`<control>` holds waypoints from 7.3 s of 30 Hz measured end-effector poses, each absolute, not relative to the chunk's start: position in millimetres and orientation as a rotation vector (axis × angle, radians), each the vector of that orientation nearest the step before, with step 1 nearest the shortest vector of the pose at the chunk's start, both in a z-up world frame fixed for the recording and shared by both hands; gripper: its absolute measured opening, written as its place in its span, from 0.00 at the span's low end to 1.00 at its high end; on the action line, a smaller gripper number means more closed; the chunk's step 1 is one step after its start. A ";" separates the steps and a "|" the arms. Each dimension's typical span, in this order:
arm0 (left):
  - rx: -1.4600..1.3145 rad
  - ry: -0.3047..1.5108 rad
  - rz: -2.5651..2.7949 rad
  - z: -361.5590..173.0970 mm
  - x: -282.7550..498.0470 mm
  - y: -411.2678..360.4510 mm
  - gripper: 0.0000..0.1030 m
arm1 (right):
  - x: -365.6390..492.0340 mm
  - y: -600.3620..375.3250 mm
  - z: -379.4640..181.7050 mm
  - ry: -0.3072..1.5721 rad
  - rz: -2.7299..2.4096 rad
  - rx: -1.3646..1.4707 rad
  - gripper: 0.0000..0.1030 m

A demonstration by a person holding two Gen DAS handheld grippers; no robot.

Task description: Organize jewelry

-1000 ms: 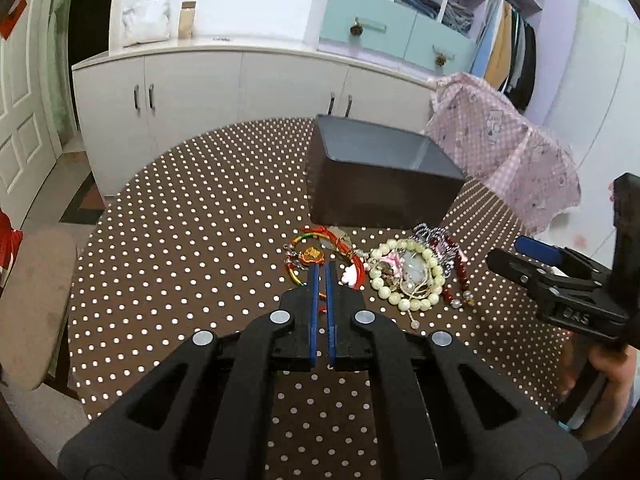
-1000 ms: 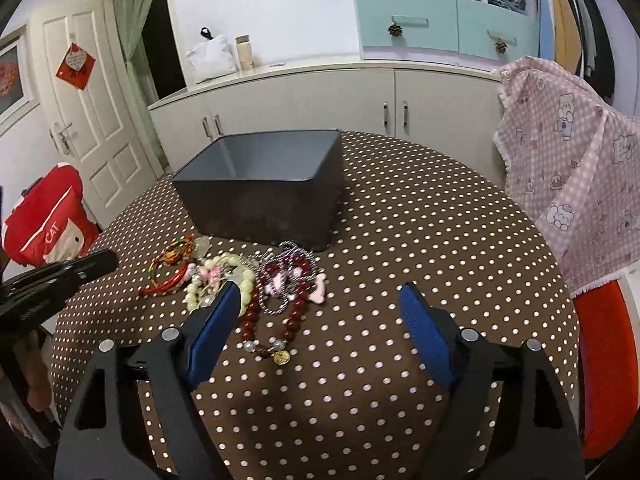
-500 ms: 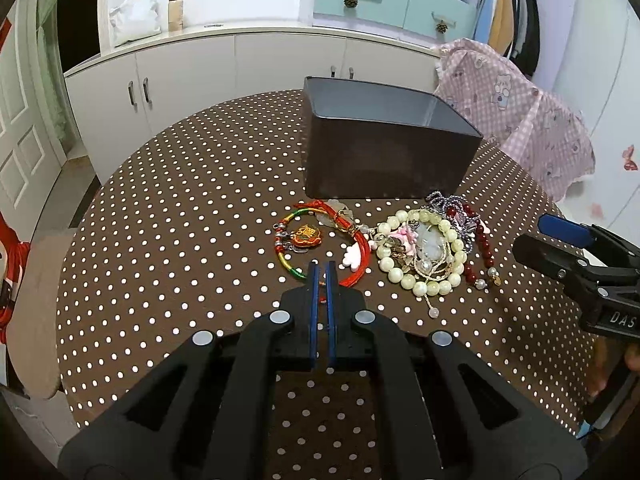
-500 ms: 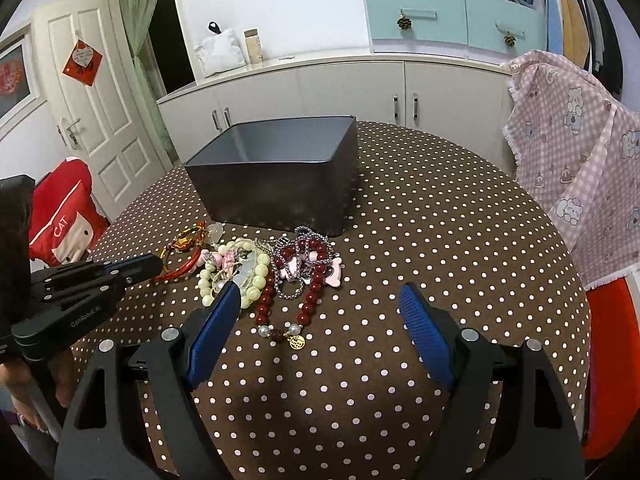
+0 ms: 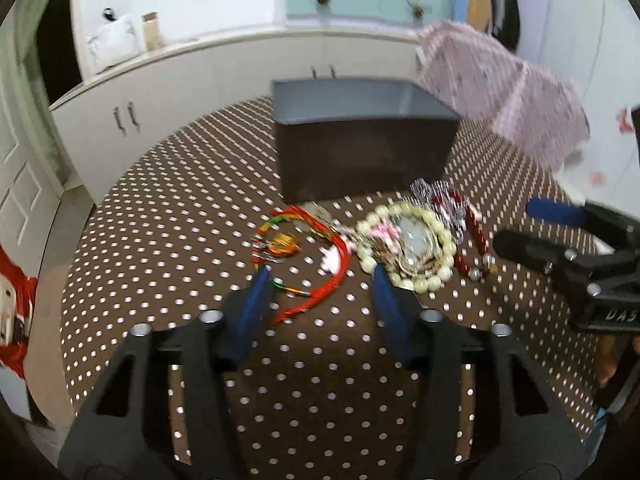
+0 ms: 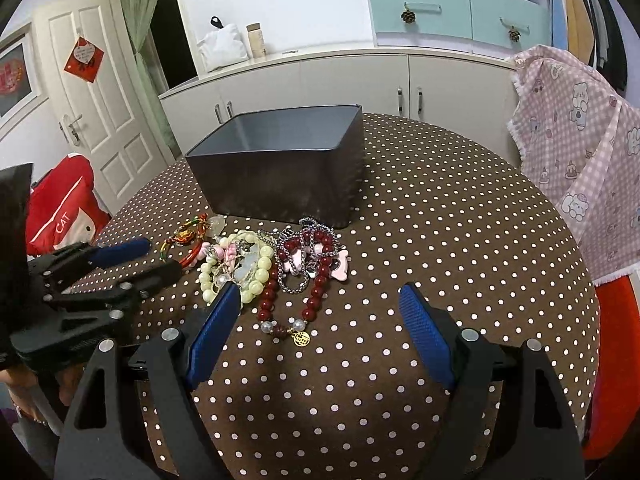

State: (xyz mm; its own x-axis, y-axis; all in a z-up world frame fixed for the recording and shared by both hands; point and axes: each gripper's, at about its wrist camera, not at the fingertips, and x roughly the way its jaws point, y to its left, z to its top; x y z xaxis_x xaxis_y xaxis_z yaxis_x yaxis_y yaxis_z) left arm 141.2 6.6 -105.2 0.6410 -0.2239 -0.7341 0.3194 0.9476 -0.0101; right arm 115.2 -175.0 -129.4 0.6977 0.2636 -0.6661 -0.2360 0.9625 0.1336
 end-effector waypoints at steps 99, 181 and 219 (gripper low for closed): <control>-0.054 0.850 -0.090 -112.1 139.4 105.0 0.06 | 154.4 -91.1 -106.1 0.725 0.649 -0.085 0.21; -0.031 0.773 -0.369 -36.4 231.0 -4.1 0.07 | 209.5 -175.5 -38.8 0.605 0.467 0.079 0.31; 0.193 0.747 -0.406 -99.7 106.0 -53.3 0.51 | 86.6 -233.9 -126.3 0.707 0.367 0.165 0.45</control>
State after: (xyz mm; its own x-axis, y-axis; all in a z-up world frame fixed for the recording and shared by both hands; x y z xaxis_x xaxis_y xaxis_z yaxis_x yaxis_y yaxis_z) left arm 106.0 -53.3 -99.7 0.6609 -0.2889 -0.6926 0.4240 0.9053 0.0270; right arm 86.6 -233.9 -126.3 0.6995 0.3836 -0.6030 -0.2729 0.9232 0.2707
